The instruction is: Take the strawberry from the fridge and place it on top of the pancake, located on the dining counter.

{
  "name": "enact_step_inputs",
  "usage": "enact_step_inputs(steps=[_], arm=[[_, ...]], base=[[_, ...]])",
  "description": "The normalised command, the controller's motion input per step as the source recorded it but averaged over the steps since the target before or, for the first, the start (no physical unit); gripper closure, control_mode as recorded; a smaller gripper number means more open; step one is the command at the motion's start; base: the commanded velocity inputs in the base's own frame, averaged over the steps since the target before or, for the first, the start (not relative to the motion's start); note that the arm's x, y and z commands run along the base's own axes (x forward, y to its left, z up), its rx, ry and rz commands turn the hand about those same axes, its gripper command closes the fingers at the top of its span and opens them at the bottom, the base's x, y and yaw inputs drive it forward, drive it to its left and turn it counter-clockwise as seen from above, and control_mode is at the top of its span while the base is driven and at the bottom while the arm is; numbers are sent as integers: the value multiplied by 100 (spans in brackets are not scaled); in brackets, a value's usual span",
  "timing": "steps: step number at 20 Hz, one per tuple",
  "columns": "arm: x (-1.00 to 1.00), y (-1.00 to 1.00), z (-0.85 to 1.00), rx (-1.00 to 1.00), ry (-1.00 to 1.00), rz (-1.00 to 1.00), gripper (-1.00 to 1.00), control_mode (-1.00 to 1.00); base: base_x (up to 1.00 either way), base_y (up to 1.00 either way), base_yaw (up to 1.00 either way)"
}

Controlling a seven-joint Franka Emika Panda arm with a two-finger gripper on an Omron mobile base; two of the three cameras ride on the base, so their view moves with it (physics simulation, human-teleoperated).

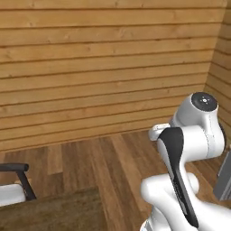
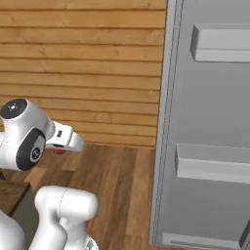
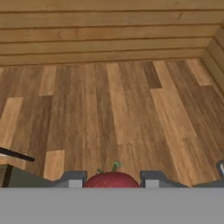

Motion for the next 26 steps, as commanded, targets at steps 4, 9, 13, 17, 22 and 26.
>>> enact_step_inputs(steps=[4, 9, 13, 17, 22, 26], arm=[[0, 0, 0, 0, 0, 0, 100, 100], [0, 0, 0, 0, 0, 0, 100, 100], [0, 0, 0, 0, 0, 0, 100, 100], [0, 0, 0, 0, 0, 0, 100, 100], [0, 0, 0, 0, 0, 0, 100, 100], [0, 0, 0, 0, 0, 0, 100, 100]], base=[[50, 93, -4], [100, 49, -26], [100, 4, -17], [100, -1, 2], [100, 1, 5], [100, 2, 0]])
